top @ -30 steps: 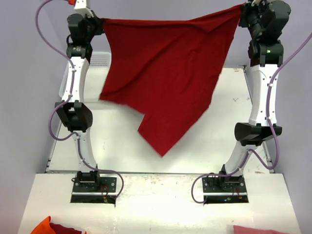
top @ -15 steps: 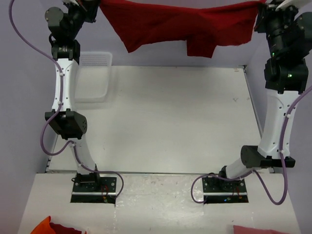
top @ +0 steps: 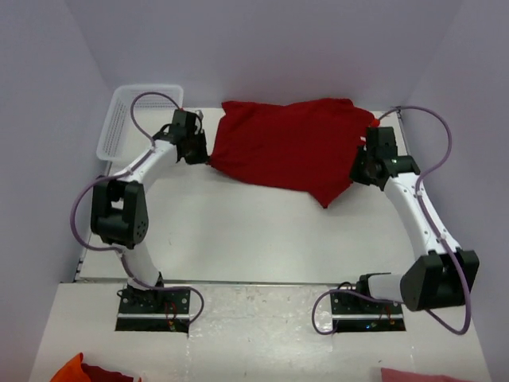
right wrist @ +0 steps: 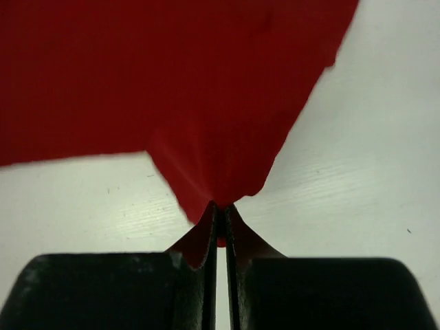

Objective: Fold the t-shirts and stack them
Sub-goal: Flatten out the tshirt

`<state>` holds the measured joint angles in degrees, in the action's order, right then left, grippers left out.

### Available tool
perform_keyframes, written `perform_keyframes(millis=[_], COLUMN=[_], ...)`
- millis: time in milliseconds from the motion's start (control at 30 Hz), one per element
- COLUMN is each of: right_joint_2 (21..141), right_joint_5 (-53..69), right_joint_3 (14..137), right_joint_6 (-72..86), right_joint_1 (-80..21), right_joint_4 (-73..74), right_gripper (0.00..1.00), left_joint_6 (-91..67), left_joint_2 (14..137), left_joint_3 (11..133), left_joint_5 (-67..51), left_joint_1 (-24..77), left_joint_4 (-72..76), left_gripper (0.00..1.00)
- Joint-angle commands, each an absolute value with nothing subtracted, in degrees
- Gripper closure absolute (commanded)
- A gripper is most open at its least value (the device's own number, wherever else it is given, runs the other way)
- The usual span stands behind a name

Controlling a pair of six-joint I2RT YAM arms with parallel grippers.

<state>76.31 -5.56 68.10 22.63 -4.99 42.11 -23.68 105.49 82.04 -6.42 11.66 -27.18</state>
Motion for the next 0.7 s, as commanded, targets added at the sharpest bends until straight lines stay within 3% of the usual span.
perform_keyframes(millis=[0,200,400,500,667], right_joint_2=[64.25,61.36,52.49,51.24,62.20], right_joint_5=[-12.21,-12.39,-13.27,-12.13,-11.16], right_joint_3=[69.87,68.65,68.98,75.22,96.29], right_joint_6=[26.72,26.02,16.73,10.58,3.61], right_joint_1=[-4.83,-5.10,-6.50,-6.68,-6.68], right_joint_4=[42.01,42.37,32.53,26.74,21.72], right_gripper=[1.00,1.00,1.00,1.00,1.00], left_joint_6=[-25.49,-24.61,-18.38,-14.60,-7.93], left_joint_2=[89.40,80.78,67.78,64.16,68.89], left_joint_3=[77.63,69.09,65.12,69.86,84.95], left_joint_5=[5.97,12.92,3.26,1.14,2.63], left_joint_1=[11.78,11.69,12.30,12.66,12.66], left_joint_4=[-32.44,-31.73,-20.67,-16.79,-10.82], left_gripper=[1.00,1.00,1.00,1.00,1.00])
